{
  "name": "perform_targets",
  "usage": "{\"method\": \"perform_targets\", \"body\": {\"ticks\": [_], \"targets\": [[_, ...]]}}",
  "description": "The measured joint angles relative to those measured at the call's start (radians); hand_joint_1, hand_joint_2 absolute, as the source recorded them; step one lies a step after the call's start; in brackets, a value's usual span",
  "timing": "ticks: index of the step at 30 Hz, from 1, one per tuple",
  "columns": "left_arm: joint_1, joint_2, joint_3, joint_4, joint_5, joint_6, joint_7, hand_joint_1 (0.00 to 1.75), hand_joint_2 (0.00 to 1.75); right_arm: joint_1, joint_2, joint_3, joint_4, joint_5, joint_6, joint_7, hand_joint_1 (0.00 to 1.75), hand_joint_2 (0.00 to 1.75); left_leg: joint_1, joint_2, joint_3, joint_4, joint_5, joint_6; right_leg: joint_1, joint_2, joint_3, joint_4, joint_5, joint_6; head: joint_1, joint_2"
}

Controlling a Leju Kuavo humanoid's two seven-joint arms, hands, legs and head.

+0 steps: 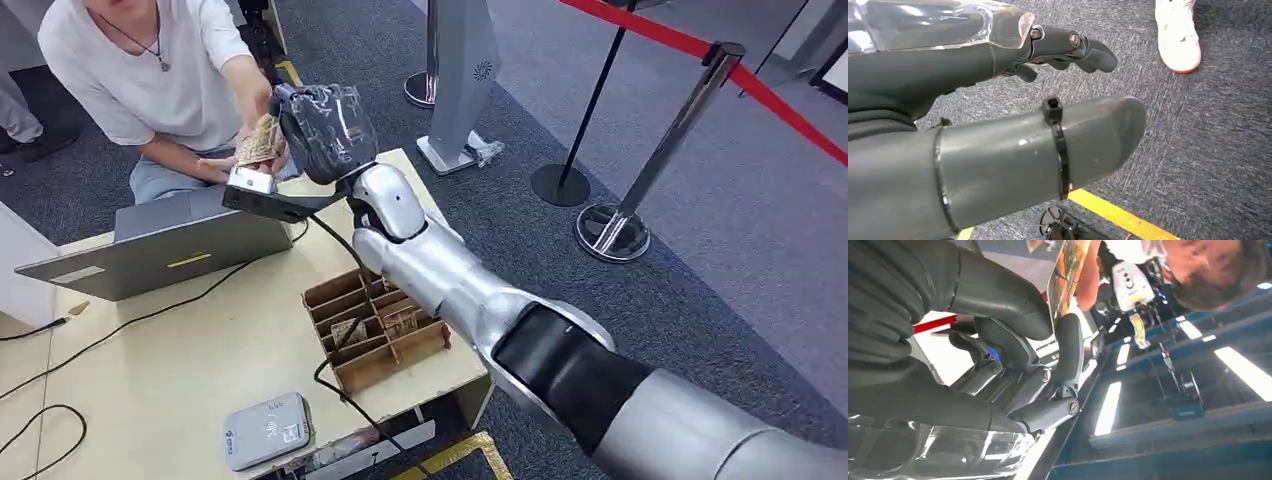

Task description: Pass the card to the sensor for recognition and then transmit it.

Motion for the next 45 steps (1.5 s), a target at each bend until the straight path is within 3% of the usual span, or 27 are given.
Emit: {"method": "perform_targets", "body": {"ticks": [3,4,5,12,13,16,21,26,34,45], "targets": [[0.002,0.002,-0.001,0.000,0.000,0.000,0.001,0.00,0.00,-0.013,0.016,-0.006,0.066,0.011,-0.011,0.009,1.75,1.75,0.000,0.000,0.000,0.000,0.000,0.000,0.000,0.000,0.000,0.000,0.000,0.000,0.000,0.000],[0.002,0.003,-0.001,0.000,0.000,0.000,0.001,0.00,0.00,-0.017,0.020,-0.008,0.083,0.017,-0.016,0.012,1.59,1.75,0.000,0.000,0.000,0.000,0.000,0.000,0.000,0.000,0.000,0.000,0.000,0.000,0.000,0.000],[0.002,0.003,-0.001,0.000,0.000,0.000,0.001,0.00,0.00,-0.020,0.026,-0.010,0.102,0.018,-0.019,0.014,0.02,1.75,0.000,0.000,0.000,0.000,0.000,0.000,0.000,0.000,0.000,0.000,0.000,0.000,0.000,0.000],[0.002,0.003,-0.001,0.000,0.003,0.001,0.000,0.00,0.00,-0.057,0.057,-0.019,0.210,0.035,-0.016,0.027,0.00,1.75,0.000,0.000,0.000,0.000,0.000,0.000,0.000,0.000,0.000,0.000,0.000,0.000,0.000,0.000],[0.002,0.003,-0.001,0.000,0.003,0.001,0.000,0.00,0.00,-0.059,0.059,-0.019,0.218,0.035,-0.015,0.026,0.00,0.00,0.000,0.000,0.000,0.000,0.000,0.000,0.000,0.000,0.000,0.000,0.000,0.000,0.000,0.000],[0.003,0.003,-0.001,0.000,0.006,0.002,0.000,0.00,0.00,-0.061,0.069,-0.020,0.235,0.022,-0.011,0.012,0.00,0.00,0.000,0.000,0.000,0.000,0.000,0.000,0.000,0.000,0.000,0.000,0.000,0.000,0.000,0.000],[0.003,0.003,0.000,0.000,0.019,0.008,0.003,0.00,0.00,-0.048,0.092,-0.044,0.230,-0.057,-0.005,-0.066,0.00,0.00,0.000,0.000,0.000,0.000,0.000,0.000,0.000,0.000,0.000,0.000,0.000,0.000,0.000,0.000],[0.004,0.002,0.006,0.000,0.048,0.013,0.007,0.00,0.00,0.029,0.113,-0.065,0.141,-0.136,0.027,-0.139,0.00,0.00,0.000,0.000,0.000,0.000,0.000,0.000,0.000,0.000,0.000,0.000,0.000,0.000,0.000,0.000],[0.007,-0.002,0.012,0.000,0.041,0.016,0.005,0.00,0.00,0.216,0.105,-0.070,-0.126,-0.403,0.171,-0.256,0.00,0.00,0.000,0.000,0.000,0.000,0.000,0.000,0.000,0.000,-0.001,0.000,0.000,0.000,0.000,0.000],[0.014,0.003,0.005,0.000,-0.004,0.005,0.003,0.00,0.00,0.512,0.011,-0.069,-0.505,-0.827,0.397,-0.382,0.00,0.00,0.000,0.000,0.000,0.000,-0.001,0.000,0.000,0.000,-0.001,-0.001,0.000,0.000,0.000,0.000]]}}
